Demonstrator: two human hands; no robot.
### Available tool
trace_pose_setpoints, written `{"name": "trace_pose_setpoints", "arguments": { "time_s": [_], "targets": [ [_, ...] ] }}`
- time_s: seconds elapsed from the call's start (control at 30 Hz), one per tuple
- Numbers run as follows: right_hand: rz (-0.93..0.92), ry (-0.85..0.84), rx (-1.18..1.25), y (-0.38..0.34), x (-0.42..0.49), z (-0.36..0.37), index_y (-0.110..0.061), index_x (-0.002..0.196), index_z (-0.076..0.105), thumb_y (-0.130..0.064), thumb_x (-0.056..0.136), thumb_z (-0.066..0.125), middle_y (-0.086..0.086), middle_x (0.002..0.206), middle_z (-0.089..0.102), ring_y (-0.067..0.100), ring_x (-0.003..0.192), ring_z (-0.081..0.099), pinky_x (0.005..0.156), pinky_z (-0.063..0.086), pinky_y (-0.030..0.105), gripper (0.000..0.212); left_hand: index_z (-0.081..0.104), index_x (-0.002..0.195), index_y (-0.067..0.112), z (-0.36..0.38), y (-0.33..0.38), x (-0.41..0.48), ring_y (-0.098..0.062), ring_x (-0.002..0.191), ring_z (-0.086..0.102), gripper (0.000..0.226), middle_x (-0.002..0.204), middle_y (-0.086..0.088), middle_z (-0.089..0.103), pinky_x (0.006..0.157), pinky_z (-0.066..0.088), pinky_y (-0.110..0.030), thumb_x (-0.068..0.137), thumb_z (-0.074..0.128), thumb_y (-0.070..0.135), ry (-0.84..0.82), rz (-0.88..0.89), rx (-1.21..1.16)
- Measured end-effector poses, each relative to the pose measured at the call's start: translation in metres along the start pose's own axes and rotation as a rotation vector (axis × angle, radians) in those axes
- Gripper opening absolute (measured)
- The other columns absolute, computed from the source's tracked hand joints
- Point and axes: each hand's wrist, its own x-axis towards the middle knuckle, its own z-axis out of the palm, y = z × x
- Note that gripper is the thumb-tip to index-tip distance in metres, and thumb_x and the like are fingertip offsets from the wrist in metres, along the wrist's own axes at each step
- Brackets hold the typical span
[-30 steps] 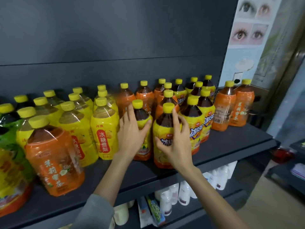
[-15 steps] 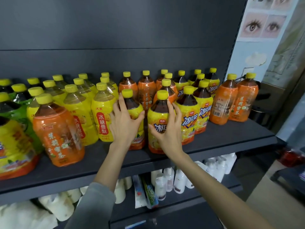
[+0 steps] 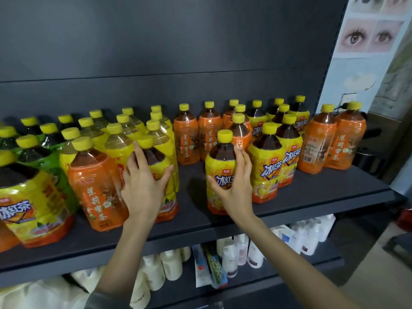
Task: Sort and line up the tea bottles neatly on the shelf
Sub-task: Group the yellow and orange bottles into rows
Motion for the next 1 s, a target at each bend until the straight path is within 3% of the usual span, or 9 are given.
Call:
{"name": "trace_pose_setpoints", "arguments": {
  "time_s": [0.13, 0.27, 0.33, 0.43, 0.57, 0.63, 0.73, 0.9, 1.0],
  "targets": [
    [-0.002, -0.099, 0.075, -0.011, -0.001, 0.012, -0.04, 0.146, 0.008, -0.044, 0.082, 0.068, -0.003, 0.154, 0.012, 0.013, 0.143, 0.018, 0.108, 0.033, 0.03, 0.088, 0.01, 0.15, 0.009, 0.002, -0.012, 0.008, -0.043, 0.128, 0.035, 0.091, 0.144, -0.022, 0.034, 0.09, 0.042, -0.059, 0.085, 0.061, 0.047, 0.011, -0.021, -0.021],
    [0.002, -0.195, 0.104, -0.021, -0.001, 0.023, -0.037, 0.145, 0.013, -0.04, 0.083, 0.069, -0.003, 0.154, 0.012, -0.003, 0.138, 0.011, 0.101, 0.018, 0.0, 0.084, 0.014, 0.148, 0.002, 0.003, -0.015, 0.006, -0.044, 0.132, 0.029, 0.085, 0.146, -0.026, 0.027, 0.094, 0.041, -0.059, 0.088, 0.062, 0.038, 0.075, 0.013, 0.011],
    [0.02, -0.231, 0.119, -0.026, -0.002, 0.029, -0.041, 0.144, 0.013, -0.041, 0.084, 0.067, -0.006, 0.155, 0.009, -0.009, 0.134, 0.01, 0.094, 0.017, -0.006, 0.081, 0.014, 0.147, -0.001, 0.005, -0.01, -0.001, -0.045, 0.137, 0.02, 0.078, 0.149, -0.029, 0.019, 0.106, 0.029, -0.059, 0.092, 0.058, 0.032, 0.128, 0.099, 0.034],
    [0.033, -0.289, 0.161, -0.03, -0.003, 0.029, -0.047, 0.144, 0.01, -0.044, 0.09, 0.055, -0.012, 0.156, 0.008, -0.012, 0.136, 0.009, 0.099, 0.017, 0.0, 0.07, 0.009, 0.148, 0.001, 0.008, 0.006, -0.011, -0.035, 0.142, 0.011, 0.073, 0.153, -0.024, 0.013, 0.114, 0.012, -0.048, 0.097, 0.047, 0.038, 0.093, 0.309, -0.068],
    [0.008, -0.345, 0.153, -0.029, 0.016, 0.002, -0.038, 0.139, 0.039, -0.042, 0.096, 0.042, -0.01, 0.155, 0.02, 0.0, 0.14, 0.018, 0.113, 0.024, 0.033, 0.043, -0.002, 0.151, 0.016, 0.016, 0.03, -0.012, -0.02, 0.142, 0.016, 0.088, 0.157, -0.009, 0.014, 0.11, 0.029, -0.04, 0.089, 0.042, 0.061, -0.157, 0.282, -0.379],
    [-0.006, -0.271, 0.119, -0.031, 0.045, -0.02, -0.035, 0.125, 0.055, -0.04, 0.096, 0.045, -0.01, 0.151, 0.026, 0.003, 0.138, 0.023, 0.109, 0.026, 0.025, 0.03, -0.003, 0.151, 0.021, 0.023, 0.036, -0.008, -0.018, 0.14, 0.024, 0.096, 0.155, -0.004, 0.02, 0.104, 0.036, -0.04, 0.082, 0.047, 0.066, -0.203, 0.231, -0.415],
    [-0.04, -0.161, 0.021, -0.033, 0.098, -0.049, -0.029, 0.12, 0.058, -0.025, 0.098, 0.049, -0.001, 0.142, 0.04, 0.003, 0.129, 0.034, 0.093, 0.028, 0.002, 0.023, 0.011, 0.15, 0.018, 0.034, 0.038, -0.002, -0.02, 0.136, 0.027, 0.094, 0.151, -0.004, 0.026, 0.101, 0.039, -0.042, 0.08, 0.055, 0.063, -0.203, 0.231, -0.334],
    [0.043, -0.542, -0.533, -0.016, 0.16, -0.048, -0.019, 0.141, 0.039, -0.011, 0.098, 0.045, 0.015, 0.146, 0.029, 0.032, 0.135, 0.032, 0.106, 0.031, 0.032, 0.044, 0.023, 0.148, 0.017, 0.041, 0.036, -0.002, -0.02, 0.133, 0.03, 0.089, 0.148, -0.004, 0.032, 0.096, 0.041, -0.038, 0.079, 0.059, 0.059, -0.142, 0.211, -0.317],
    [0.085, -0.678, -0.63, -0.015, 0.174, -0.042, -0.021, 0.143, 0.035, -0.001, 0.097, 0.039, 0.016, 0.14, 0.035, 0.034, 0.127, 0.038, 0.089, 0.037, 0.031, 0.051, 0.026, 0.147, 0.015, 0.038, 0.032, -0.004, -0.021, 0.131, 0.034, 0.089, 0.146, -0.005, 0.035, 0.095, 0.042, -0.038, 0.077, 0.058, 0.061, -0.103, 0.218, -0.293]
  ]
}}
